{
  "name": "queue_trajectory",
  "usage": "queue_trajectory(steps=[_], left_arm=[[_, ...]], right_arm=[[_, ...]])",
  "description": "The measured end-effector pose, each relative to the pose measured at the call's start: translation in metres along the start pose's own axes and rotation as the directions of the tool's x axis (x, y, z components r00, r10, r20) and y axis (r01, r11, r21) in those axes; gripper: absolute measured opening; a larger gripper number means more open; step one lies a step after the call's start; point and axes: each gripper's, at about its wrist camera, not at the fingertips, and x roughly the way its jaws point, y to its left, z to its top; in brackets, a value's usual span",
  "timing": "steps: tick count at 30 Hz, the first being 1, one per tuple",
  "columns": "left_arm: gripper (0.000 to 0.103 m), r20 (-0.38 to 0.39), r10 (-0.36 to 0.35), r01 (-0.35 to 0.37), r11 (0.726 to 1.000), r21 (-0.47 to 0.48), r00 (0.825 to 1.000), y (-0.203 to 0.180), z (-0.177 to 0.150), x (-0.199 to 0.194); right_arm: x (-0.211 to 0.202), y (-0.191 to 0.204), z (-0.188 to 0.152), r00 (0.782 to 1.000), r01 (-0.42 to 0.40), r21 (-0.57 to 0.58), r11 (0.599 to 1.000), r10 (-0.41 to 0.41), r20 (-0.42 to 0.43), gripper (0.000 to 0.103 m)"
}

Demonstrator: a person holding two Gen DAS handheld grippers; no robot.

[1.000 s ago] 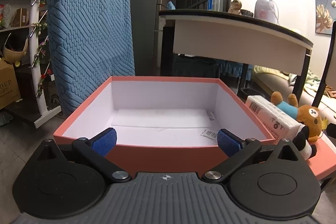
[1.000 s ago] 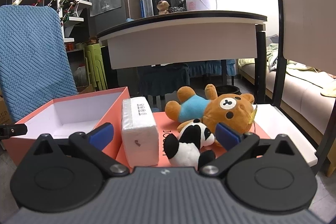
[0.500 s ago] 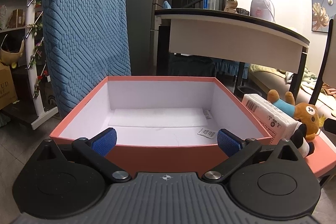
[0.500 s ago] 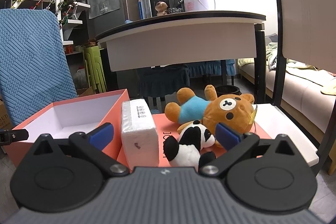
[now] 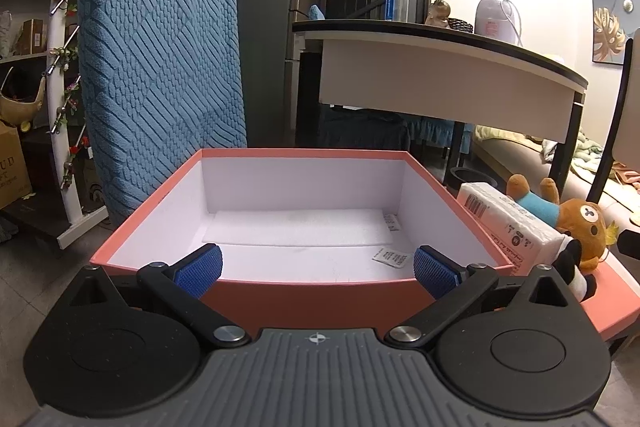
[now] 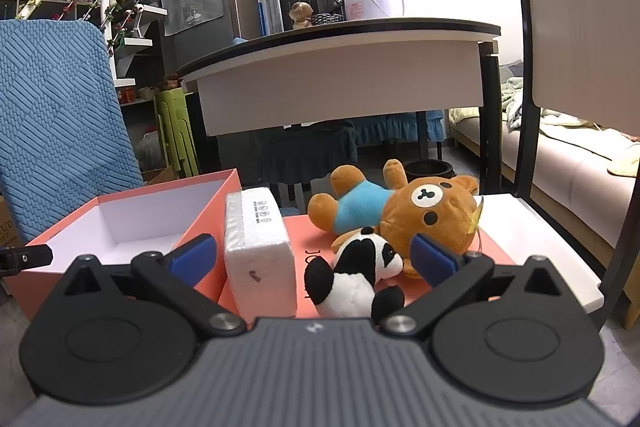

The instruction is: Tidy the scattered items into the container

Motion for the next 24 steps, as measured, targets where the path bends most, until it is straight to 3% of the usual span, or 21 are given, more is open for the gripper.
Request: queue_trajectory(steps=[3, 10, 16, 21, 24], left_arm=[[0.103, 0.01, 0.006, -0.006, 1.0, 0.003, 1.0, -0.005, 0.002, 0.0], [0.102, 0.017, -0.054, 0.054, 0.998, -0.012, 0.998, -0.024, 0.008, 0.007], [0.102, 0.083, -0.094, 0.087, 0.992, 0.09, 0.992, -0.056, 0.016, 0.01], [0.102, 0.021, -0.207, 0.206, 0.978, 0.039, 0.978, -0.085, 0.039, 0.018], [0.102, 0.044, -0.237, 0.234, 0.971, 0.052, 0.971, -0.113, 0.049, 0.026]], right_arm=[[-0.001, -0.001, 0.0, 1.0, 0.007, 0.001, 1.0, -0.007, 0.004, 0.103], [0.006, -0.008, 0.002, 0.999, 0.029, 0.015, 0.999, -0.029, 0.015, 0.103], [0.009, -0.017, 0.001, 0.998, 0.055, 0.029, 0.998, -0.056, 0.031, 0.103], [0.011, -0.024, -0.001, 0.996, 0.08, 0.047, 0.996, -0.082, 0.033, 0.103], [0.01, -0.031, 0.0, 0.994, 0.101, 0.063, 0.993, -0.104, 0.043, 0.103]])
